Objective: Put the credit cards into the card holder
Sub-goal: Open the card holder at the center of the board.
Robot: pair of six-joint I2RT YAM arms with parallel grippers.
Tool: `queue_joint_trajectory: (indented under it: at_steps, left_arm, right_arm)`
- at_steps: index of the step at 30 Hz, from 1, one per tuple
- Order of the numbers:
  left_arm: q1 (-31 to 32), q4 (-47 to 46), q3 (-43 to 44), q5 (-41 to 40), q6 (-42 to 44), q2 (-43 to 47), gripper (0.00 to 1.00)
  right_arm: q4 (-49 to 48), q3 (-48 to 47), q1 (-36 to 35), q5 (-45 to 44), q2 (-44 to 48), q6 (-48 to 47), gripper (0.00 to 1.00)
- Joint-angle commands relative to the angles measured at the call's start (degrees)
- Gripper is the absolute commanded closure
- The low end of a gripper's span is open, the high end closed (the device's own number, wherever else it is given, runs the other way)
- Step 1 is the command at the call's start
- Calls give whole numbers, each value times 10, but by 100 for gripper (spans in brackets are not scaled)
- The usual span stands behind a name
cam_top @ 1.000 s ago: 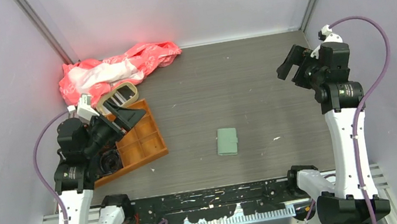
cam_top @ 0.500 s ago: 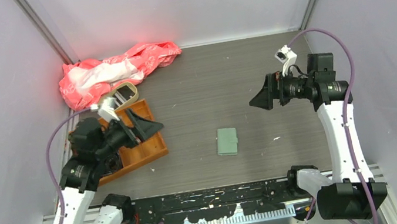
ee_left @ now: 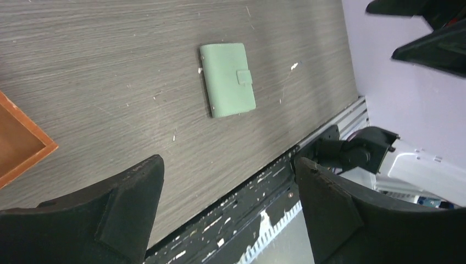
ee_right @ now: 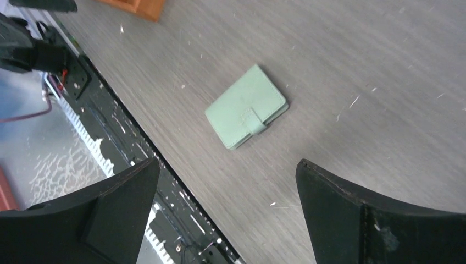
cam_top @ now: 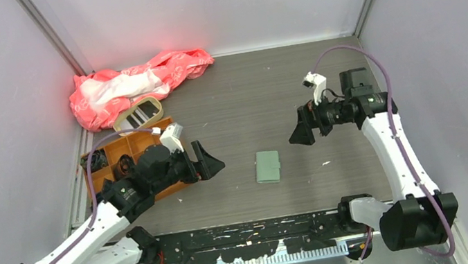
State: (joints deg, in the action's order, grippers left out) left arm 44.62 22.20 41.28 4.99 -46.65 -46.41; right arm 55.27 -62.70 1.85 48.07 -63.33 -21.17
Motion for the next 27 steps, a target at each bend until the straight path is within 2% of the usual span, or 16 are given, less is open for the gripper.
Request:
queue_joint_trajectory:
  at_steps: [1, 11, 17, 20, 27]
  left_arm:
    - [2, -126, -36, -40, -48, 20, 10]
    - [2, -159, -55, -79, -86, 1, 14]
    - [4, -192, -47, -53, -107, -78, 19]
    - [6, -214, -42, -21, -117, -121, 22]
    - [12, -238, -43, -11, -129, -193, 24]
  right_arm:
    - [-16, 24, -41, -52, -19, 25, 1]
    - [-43, 25, -151, -131, -138, 91, 7]
    - [-67, 10, -154, -127, -244, 153, 23]
    - [-81, 10, -158, -125, -276, 182, 31]
    - [-101, -2, -160, -101, -358, 234, 45]
